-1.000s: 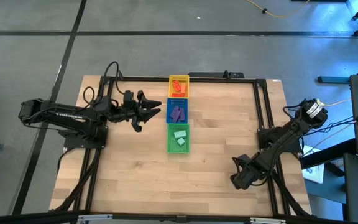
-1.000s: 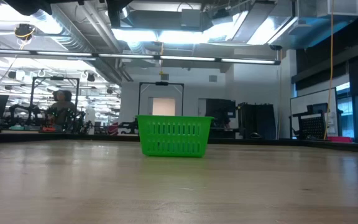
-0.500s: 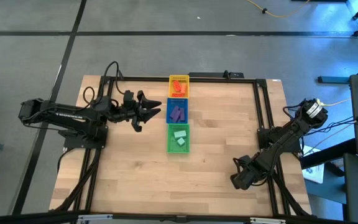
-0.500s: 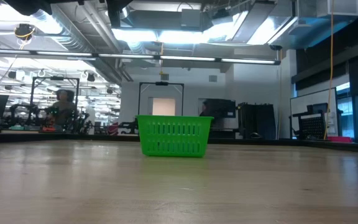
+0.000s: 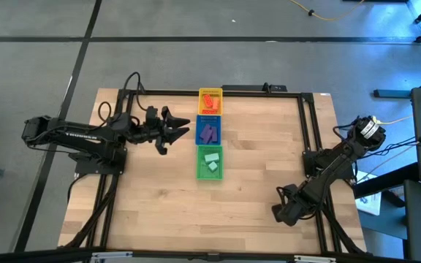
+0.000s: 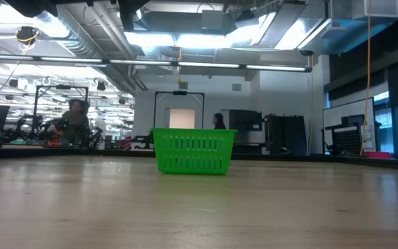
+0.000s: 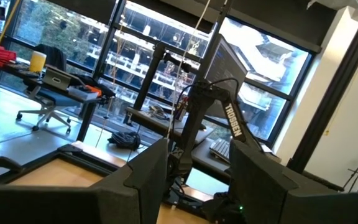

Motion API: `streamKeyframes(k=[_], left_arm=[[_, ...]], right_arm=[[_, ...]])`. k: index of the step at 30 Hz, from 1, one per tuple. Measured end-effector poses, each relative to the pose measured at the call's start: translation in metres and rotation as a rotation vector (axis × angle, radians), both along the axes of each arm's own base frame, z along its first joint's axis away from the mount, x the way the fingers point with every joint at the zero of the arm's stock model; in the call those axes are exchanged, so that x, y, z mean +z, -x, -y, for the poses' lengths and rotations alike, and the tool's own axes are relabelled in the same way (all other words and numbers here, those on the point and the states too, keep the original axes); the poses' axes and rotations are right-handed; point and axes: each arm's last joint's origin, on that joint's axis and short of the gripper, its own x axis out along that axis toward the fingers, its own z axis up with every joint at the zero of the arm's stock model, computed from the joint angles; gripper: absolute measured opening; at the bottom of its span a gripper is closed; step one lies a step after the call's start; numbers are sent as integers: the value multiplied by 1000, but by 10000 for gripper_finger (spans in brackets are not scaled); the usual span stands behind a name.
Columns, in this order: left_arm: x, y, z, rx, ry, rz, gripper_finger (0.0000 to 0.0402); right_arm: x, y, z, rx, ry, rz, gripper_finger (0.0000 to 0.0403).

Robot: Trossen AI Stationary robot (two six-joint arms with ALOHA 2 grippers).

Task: Sort & place blocks by color
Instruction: Put the light blue block into the green basket

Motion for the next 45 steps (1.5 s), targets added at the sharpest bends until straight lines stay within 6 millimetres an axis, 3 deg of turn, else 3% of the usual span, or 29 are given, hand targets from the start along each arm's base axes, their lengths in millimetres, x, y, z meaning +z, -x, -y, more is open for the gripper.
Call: streamKeyframes(k=[12,23,45], left_arm=[[-1,0,-3,-8,-7,-10,166],[-1,0,-3,-11,-8,-10,166],[-1,0,-3,-12,-4,-10,166]], right_arm=[[-1,1,-1,-19,17,4,193],[-23,-9,-12,-34,15,1,193],[-23,-9,-11,-57,19,-7,193]])
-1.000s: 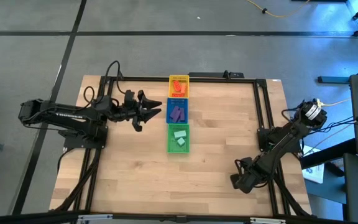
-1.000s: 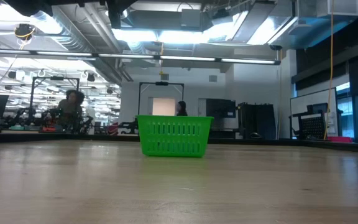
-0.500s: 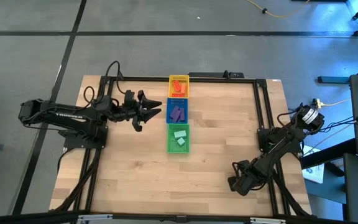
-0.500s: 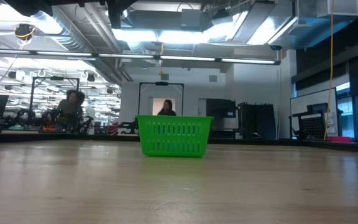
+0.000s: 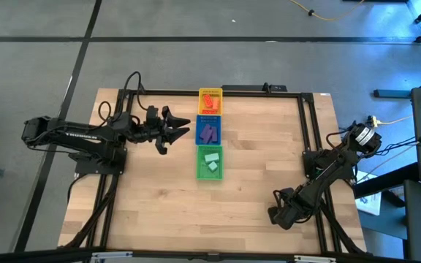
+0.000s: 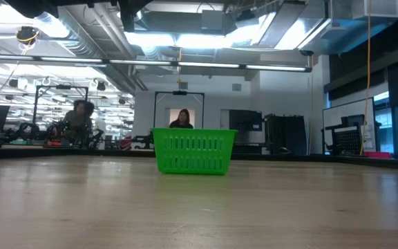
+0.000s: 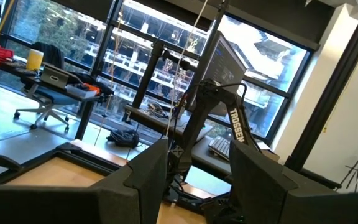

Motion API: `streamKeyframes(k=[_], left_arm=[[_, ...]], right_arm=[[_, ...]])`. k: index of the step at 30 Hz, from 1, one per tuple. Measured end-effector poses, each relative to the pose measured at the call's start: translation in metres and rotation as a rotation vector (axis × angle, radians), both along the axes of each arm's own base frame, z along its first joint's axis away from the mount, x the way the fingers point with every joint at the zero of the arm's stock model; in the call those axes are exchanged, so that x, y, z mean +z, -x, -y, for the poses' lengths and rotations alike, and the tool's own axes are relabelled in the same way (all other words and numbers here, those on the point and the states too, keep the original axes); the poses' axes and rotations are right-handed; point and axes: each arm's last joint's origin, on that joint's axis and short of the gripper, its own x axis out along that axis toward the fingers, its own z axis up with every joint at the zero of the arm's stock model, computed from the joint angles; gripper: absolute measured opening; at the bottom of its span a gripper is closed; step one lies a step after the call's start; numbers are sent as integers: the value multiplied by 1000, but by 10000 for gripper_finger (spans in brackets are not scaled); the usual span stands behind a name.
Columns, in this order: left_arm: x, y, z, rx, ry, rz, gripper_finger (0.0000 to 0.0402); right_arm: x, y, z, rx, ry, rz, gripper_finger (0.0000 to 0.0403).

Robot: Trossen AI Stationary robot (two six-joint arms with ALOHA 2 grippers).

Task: Sort & place blocks by color
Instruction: Put the light blue block into the green basket

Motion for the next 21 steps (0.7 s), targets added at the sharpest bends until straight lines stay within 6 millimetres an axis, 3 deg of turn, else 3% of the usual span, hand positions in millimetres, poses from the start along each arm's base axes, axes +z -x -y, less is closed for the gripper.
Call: streamKeyframes(k=[4,10,17,21], left_arm=[[0,0,0,0,0,0,166],[0,0,0,0,0,0,166],[0,0,0,0,0,0,166],[0,0,0,0,0,0,166]], right_arm=[[0,0,0,0,0,0,185],[0,-1,0,-1,0,10,137],[2,-4,-3,43,-4,73,137],[17,-6,-2,93,22,214,137]])
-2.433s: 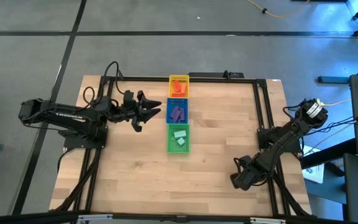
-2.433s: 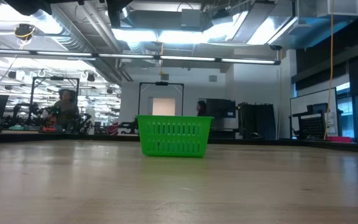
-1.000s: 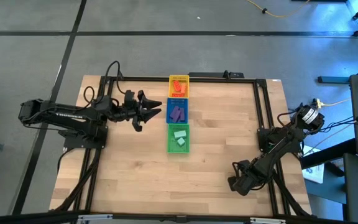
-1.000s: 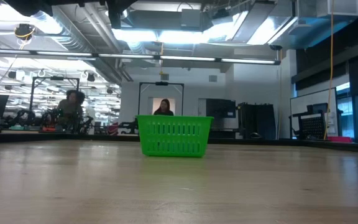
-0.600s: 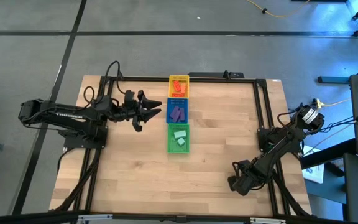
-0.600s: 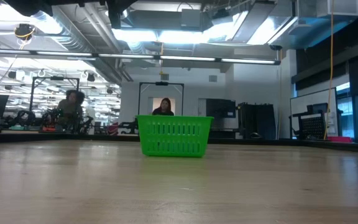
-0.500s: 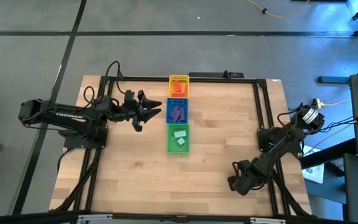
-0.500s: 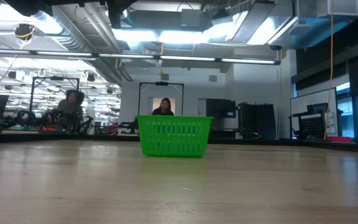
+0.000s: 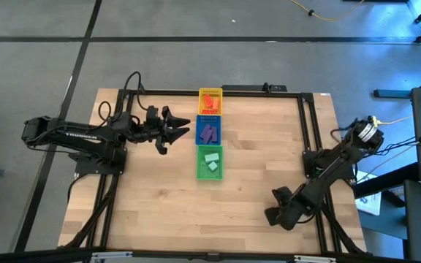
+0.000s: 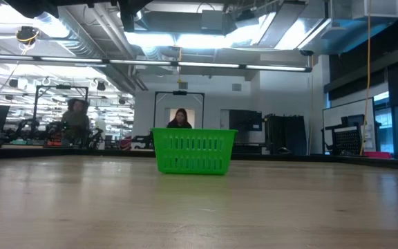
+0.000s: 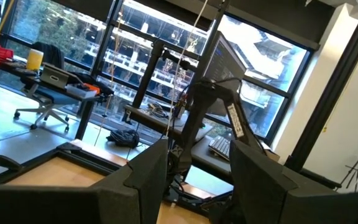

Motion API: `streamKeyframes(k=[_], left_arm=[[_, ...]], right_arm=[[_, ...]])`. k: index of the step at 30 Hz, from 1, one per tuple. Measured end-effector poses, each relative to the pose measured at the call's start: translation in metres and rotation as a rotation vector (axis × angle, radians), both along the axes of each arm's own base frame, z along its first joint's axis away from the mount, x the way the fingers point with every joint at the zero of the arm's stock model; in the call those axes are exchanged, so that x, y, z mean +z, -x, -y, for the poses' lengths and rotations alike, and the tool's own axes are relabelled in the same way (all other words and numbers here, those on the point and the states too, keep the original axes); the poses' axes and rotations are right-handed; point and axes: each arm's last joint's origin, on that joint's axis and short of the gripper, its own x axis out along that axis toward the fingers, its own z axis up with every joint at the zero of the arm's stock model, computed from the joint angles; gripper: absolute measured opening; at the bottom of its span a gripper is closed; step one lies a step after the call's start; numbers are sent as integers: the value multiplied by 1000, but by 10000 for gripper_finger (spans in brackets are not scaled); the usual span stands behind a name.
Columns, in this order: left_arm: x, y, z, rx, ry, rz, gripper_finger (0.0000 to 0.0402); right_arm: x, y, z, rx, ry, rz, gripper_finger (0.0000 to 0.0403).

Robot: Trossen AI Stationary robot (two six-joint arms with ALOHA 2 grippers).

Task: Sort & place blocks by color
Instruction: Put the light blue block into the green basket

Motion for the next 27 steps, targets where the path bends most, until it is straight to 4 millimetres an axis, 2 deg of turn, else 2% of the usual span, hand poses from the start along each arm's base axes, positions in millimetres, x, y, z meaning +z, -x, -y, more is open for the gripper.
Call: streamKeyframes(k=[4,9,14,21,24,27], left_arm=[[0,0,0,0,0,0,166],[0,0,0,0,0,0,166],[0,0,0,-1,4,1,166],[3,1,0,-18,52,38,166],[3,1,0,-18,52,38,166],[2,1,0,-18,52,32,166]], right_arm=[[28,-1,8,48,53,247,137],[66,-8,34,39,190,570,137],[95,-30,71,139,306,790,137],[128,-81,135,274,556,1144,137],[141,-93,162,296,673,1278,137],[151,-97,183,313,772,1357,137]])
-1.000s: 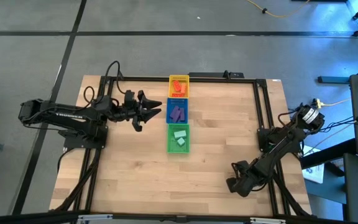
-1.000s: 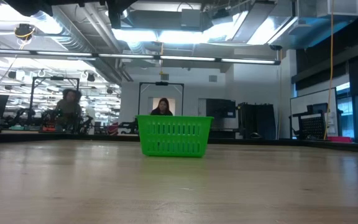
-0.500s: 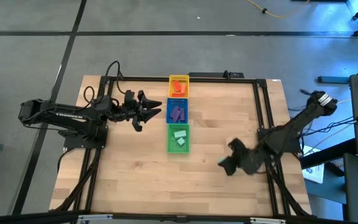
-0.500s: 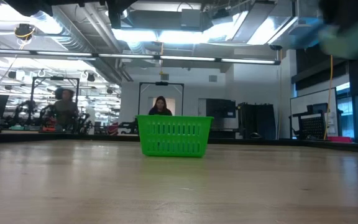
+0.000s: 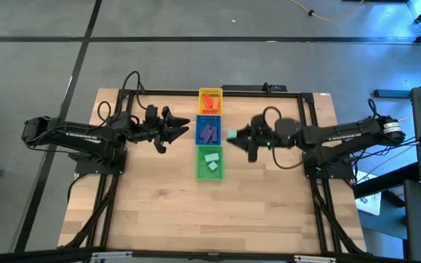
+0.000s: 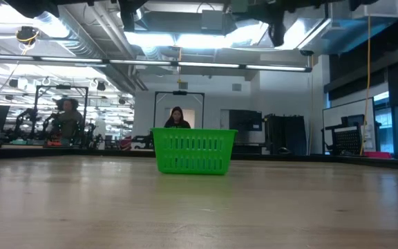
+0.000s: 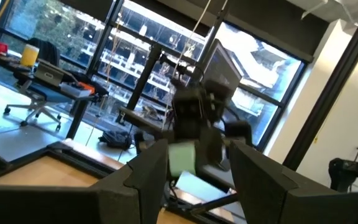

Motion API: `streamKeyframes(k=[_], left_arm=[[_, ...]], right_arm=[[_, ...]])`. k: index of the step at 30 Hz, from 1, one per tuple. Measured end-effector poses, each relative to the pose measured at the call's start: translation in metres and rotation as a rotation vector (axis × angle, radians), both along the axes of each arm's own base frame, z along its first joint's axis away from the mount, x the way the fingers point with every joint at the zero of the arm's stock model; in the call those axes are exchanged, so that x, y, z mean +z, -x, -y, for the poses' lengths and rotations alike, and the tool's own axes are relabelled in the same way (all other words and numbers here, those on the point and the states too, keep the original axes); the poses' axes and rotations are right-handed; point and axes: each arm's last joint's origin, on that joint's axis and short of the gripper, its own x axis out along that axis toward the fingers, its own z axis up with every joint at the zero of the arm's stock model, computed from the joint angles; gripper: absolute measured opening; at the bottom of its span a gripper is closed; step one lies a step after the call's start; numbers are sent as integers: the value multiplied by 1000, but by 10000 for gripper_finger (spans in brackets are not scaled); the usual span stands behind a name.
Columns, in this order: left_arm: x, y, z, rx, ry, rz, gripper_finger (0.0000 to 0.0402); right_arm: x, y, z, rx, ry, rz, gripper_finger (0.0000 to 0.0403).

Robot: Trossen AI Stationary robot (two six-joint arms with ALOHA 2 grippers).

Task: Sort & place blocks by color
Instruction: Put the light blue block into the green basket

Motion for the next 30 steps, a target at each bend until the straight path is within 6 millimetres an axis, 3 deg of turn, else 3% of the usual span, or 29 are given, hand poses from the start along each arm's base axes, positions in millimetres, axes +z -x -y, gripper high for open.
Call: streamKeyframes(k=[4,17,24,30], left_arm=[[-1,0,0,1,1,-13,166],[-2,0,0,18,-27,-22,166],[-1,0,0,18,-27,-12,166],[0,0,0,18,-28,-2,166]], right_arm=[[5,-1,15,-4,52,46,137],[-3,-6,17,26,2,-7,137],[-20,-60,19,138,40,-389,137],[-63,-108,18,217,87,-628,137]])
